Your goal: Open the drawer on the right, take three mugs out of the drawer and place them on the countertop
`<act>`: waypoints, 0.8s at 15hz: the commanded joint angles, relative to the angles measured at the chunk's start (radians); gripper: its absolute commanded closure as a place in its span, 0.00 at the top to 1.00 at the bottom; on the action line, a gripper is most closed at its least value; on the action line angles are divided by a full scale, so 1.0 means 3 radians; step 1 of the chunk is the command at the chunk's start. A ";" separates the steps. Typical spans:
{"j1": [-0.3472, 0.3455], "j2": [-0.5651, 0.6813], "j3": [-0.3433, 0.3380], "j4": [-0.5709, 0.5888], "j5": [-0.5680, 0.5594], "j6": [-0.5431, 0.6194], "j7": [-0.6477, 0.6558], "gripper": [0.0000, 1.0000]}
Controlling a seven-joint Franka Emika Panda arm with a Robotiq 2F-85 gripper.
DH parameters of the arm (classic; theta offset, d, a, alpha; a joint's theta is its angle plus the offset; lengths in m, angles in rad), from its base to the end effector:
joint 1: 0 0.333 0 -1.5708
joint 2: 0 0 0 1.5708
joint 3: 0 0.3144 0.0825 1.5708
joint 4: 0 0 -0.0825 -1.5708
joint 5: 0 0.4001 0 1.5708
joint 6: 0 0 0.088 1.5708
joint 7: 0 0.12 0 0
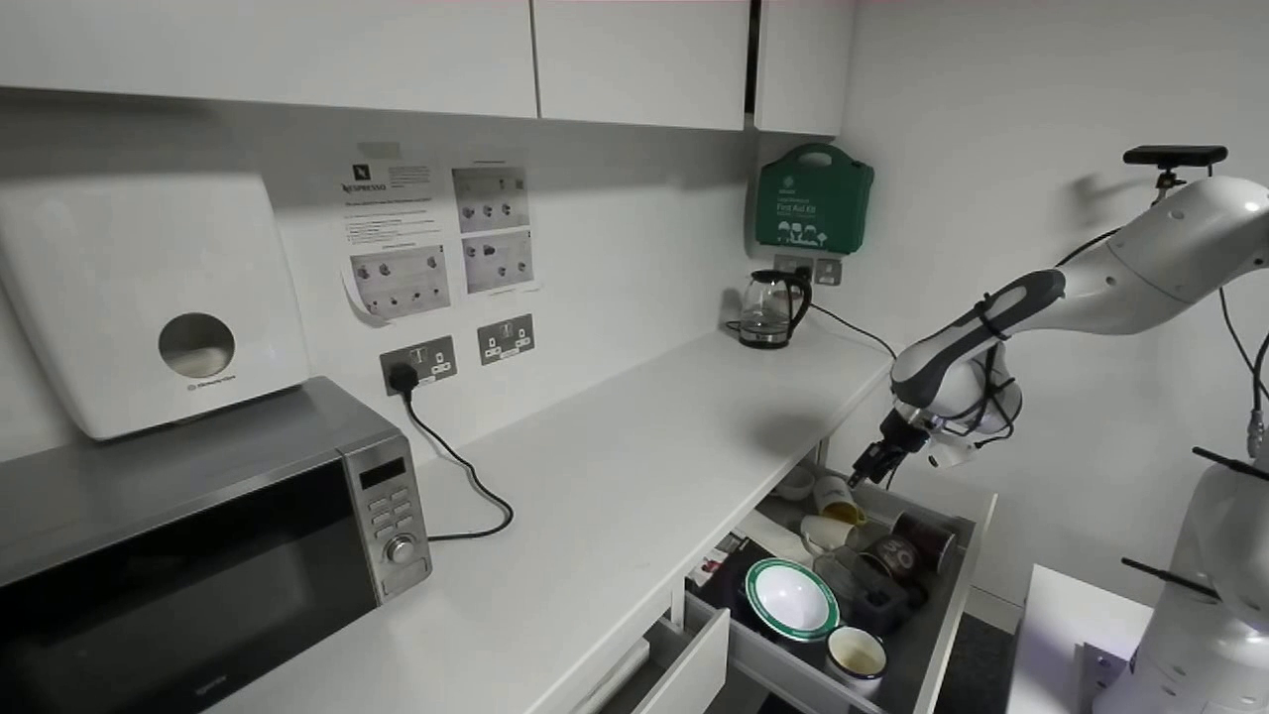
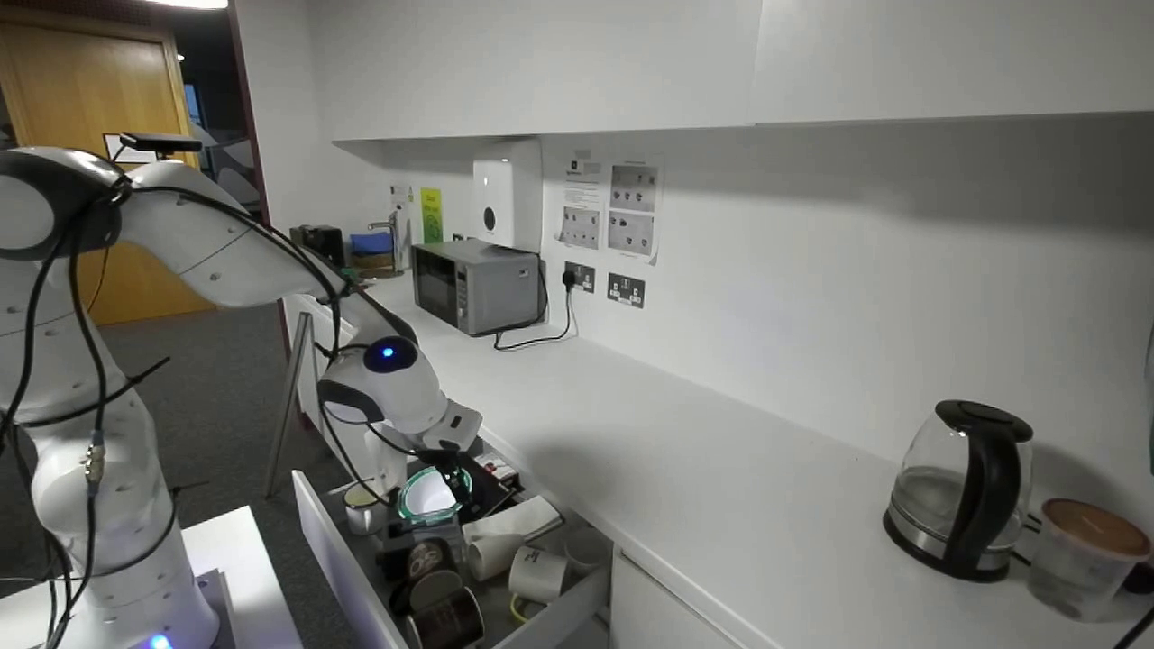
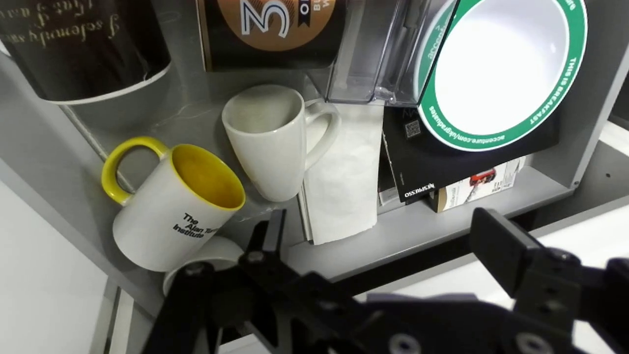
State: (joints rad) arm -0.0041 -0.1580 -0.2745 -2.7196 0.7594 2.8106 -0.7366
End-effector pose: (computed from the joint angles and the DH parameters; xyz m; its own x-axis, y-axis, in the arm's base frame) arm 0.4011 -0.1418 0.2620 0.9076 -0.2658 0.3249 -0.1880 -0.9494 -0.2514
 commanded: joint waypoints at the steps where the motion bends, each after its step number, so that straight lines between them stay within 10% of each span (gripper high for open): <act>1: 0.0091 0.0265 -0.0075 0.0187 0.0306 0.0003 -0.0278 1.00; 12: 0.0046 0.0115 0.0008 -0.0216 0.0269 0.0089 -0.0179 1.00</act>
State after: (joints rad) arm 0.0091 -0.0477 -0.2758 -2.7145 0.8553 2.8091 -0.7687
